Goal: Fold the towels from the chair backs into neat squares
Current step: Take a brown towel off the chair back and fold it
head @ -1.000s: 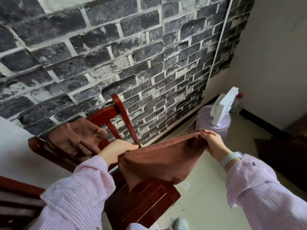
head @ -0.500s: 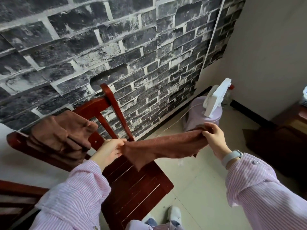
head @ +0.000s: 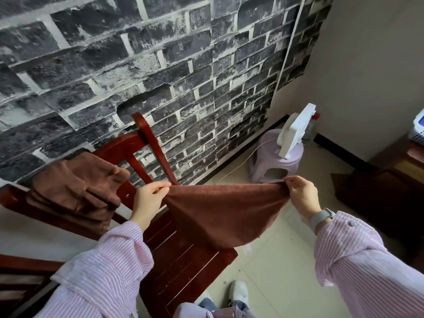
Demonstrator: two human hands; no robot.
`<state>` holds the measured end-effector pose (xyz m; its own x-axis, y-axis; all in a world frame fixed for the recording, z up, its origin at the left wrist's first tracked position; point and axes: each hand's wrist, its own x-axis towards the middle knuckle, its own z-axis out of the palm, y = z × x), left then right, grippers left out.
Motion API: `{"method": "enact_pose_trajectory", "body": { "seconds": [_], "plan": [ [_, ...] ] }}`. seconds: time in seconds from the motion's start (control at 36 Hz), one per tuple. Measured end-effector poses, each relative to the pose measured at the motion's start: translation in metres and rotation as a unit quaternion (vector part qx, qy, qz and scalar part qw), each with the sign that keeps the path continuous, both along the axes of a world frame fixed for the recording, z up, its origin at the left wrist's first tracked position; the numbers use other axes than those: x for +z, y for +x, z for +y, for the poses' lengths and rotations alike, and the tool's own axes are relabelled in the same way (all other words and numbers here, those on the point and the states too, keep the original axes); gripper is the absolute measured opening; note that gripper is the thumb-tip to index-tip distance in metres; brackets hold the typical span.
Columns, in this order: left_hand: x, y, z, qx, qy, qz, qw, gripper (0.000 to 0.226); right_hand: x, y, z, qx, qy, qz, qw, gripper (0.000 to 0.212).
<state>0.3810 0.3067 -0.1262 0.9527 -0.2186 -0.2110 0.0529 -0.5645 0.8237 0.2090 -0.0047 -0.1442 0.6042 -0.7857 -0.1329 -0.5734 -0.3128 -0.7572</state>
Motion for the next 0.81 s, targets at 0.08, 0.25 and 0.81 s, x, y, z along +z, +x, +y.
{"method": "enact_pose_trajectory", "body": {
  "seconds": [0.08, 0.25, 0.81],
  "plan": [
    [0.008, 0.010, 0.000, -0.010, -0.018, -0.001, 1.000, 0.019, 0.005, 0.009, -0.005, 0.011, -0.024, 0.002, 1.000, 0.021],
    [0.016, 0.024, 0.007, -0.006, -0.015, -0.041, 0.999, 0.020, 0.014, 0.023, -0.007, 0.062, -0.009, -0.022, 0.998, 0.020],
    [-0.027, -0.031, 0.065, -0.045, 0.200, -0.019, 0.979, 0.035, -0.014, 0.014, 0.026, 0.342, -0.101, 0.214, 0.909, 0.019]
  ]
}}
